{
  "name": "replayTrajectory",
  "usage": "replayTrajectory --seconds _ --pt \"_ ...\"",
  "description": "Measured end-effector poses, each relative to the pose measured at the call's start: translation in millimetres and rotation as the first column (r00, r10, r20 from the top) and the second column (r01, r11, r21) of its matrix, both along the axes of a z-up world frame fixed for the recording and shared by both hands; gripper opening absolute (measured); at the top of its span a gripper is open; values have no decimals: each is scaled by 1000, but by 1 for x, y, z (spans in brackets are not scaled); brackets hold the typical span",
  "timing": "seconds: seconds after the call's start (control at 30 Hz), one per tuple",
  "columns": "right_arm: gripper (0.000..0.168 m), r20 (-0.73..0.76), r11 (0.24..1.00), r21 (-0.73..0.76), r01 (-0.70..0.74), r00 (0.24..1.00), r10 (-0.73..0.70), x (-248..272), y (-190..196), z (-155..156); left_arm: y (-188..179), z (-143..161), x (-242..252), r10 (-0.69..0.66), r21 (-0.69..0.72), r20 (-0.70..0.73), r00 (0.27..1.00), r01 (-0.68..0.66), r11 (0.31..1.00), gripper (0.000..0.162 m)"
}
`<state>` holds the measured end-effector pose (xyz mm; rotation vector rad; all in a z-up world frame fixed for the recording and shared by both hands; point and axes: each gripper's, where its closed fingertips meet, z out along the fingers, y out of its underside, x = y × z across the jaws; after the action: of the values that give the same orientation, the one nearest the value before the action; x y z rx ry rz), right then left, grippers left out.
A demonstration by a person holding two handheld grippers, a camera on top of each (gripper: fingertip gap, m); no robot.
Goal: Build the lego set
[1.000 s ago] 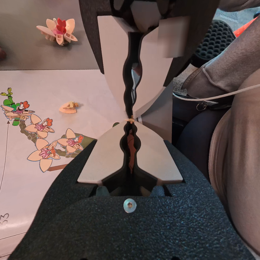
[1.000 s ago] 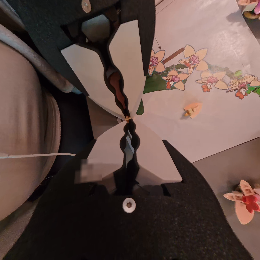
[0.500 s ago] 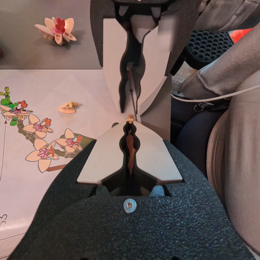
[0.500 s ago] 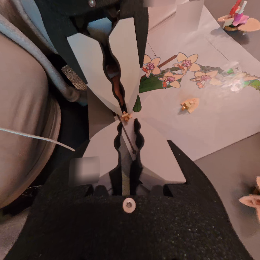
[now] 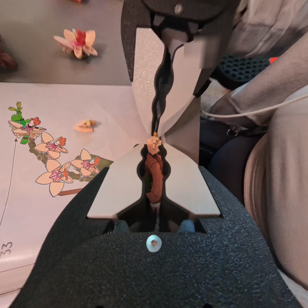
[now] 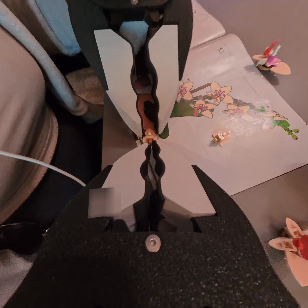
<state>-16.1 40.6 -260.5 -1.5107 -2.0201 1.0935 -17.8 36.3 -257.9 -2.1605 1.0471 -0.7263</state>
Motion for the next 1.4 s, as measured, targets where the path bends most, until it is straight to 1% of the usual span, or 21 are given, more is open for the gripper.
replayTrajectory --seconds 0.03,0.1,0.17,0.23,0.37,0.43,0.53,0.57,0.6,0.67,0.8,0.87,0.9,0.97,1.07,1.13,1.23,1.33,1.4 --pt "2 -30 999 -43 19 999 -21 0 1 6 0 7 0 -2 17 46 999 1 1000 16" --pt "2 -100 987 -146 61 992 -76 0 5 20 2 25 -3 11 74 145 989 -22 997 18" --pt "2 -179 967 -245 69 977 -115 -1 7 38 5 39 -7 24 119 222 975 -52 992 18" --pt "2 -242 946 -317 64 959 -146 -1 7 53 5 47 -8 25 135 283 959 -65 989 20" --pt "2 -286 929 -365 62 942 -175 -1 5 66 5 61 -1 14 152 402 916 -82 985 26" --pt "2 -301 901 -430 55 932 -201 -1 3 73 7 71 0 -4 223 443 896 -106 969 26" --pt "1 -319 828 -561 18 918 -236 2 -1 86 7 86 -4 -71 389 457 887 -128 912 24" --pt "1 -313 823 -568 25 918 -243 3 -1 86 6 89 -7 -79 436 443 893 -138 889 24" --pt "1 -295 834 -550 51 922 -251 5 1 81 7 90 -10 -75 472 417 906 -145 870 24" --pt "2 -242 873 -467 137 930 -276 7 10 68 9 86 -17 -42 512 347 937 -152 846 22" --pt "2 -122 934 -213 288 940 -318 16 30 40 15 66 -29 53 490 195 979 -144 860 20" --pt "2 -91 938 -140 317 939 -331 19 35 32 15 61 -26 44 483 170 984 -122 867 19" --pt "2 -102 939 -145 311 940 -327 18 34 33 15 59 -23 31 483 165 986 -108 869 18" --pt "2 -131 935 -217 280 941 -312 13 26 39 16 57 -17 -3 501 147 989 -72 862 18" --pt "2 -133 906 -359 224 949 -287 8 15 45 15 59 -8 -74 555 104 992 4 832 19" --pt "2 -124 880 -435 188 956 -266 8 10 49 12 59 -4 -130 590 38 991 83 803 19" --pt "2 -114 877 -445 181 960 -256 7 10 50 9 55 -6 -161 622 -63 985 164 766 15" --pt "2 -94 880 -451 151 972 -216 3 0 48 1 51 -3 -187 638 -91 978 201 743 14" --pt "2 -80 893 -421 159 974 -211 -1 -5 42 -2 48 -3 -184 644 -95 978 201 738 10"
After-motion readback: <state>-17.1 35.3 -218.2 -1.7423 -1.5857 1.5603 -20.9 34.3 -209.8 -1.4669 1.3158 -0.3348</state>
